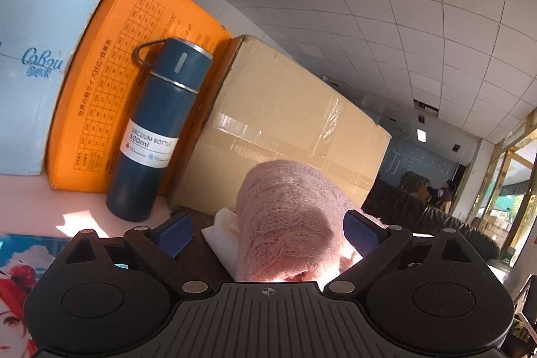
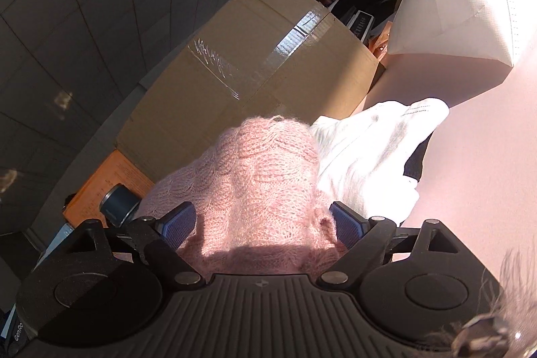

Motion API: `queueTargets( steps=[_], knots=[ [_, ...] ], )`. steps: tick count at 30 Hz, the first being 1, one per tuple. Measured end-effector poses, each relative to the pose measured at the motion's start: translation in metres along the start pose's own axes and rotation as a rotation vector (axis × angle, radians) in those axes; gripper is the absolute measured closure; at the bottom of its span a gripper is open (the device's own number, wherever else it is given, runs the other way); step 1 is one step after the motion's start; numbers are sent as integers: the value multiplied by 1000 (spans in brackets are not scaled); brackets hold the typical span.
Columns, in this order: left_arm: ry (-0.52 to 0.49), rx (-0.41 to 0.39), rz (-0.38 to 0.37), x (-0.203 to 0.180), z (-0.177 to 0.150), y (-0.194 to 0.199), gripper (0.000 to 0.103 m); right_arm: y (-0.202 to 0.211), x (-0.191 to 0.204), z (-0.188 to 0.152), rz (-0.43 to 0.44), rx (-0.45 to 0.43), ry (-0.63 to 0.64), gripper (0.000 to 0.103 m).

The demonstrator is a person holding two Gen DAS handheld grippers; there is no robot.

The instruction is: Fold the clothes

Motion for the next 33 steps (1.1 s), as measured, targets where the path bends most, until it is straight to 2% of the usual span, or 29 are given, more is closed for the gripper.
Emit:
queueTargets(
  steps=[1,2,3,5,9,12,14,17,19,21,24,30,33],
  knots=[
    [26,19,-3,2,-4,-9,19,-1,-1,-3,-6,17,-2,35],
    [45,39,-13,4,-9,-16,45,-1,-1,-5,-12,34,-4,47],
    [44,54,-32,3,-11,-20,59,-1,0,-6,-13,36,6,53],
    [21,47,-42,0,-11,-17,70,0,5,-5,-9,20,42,61],
    [23,25,-73,-3,-4,3,75,10,18,-3,44,-43,112,68],
    [6,-6,-76,-5,3,29,75,21,31,-1,173,-92,139,69],
    [9,-15,-73,-4,10,52,75,24,40,-4,229,-84,177,70],
    [-17,-31,-52,0,18,93,76,27,58,-14,314,-12,189,70],
    [-93,-46,-37,-1,22,125,76,33,73,-23,365,42,175,70],
    [-168,-49,-21,-2,24,158,76,49,93,-37,408,94,143,70],
    [-223,-41,19,-1,27,213,75,79,125,-62,474,159,127,70],
    [-198,-71,173,18,17,313,75,115,166,-120,559,382,78,70],
    [-151,-97,246,28,11,352,75,133,187,-150,594,479,87,70]
  ],
)
Point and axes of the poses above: each gripper's, at about its wrist camera, not at the fingertips, and y roughly against the way its jaws point, x to its left, z to its top, the point moved 7 cm from there along -y, roughly the way its jaws point, and after that the axes turned 10 degrees about y, right-handed, at the moved point
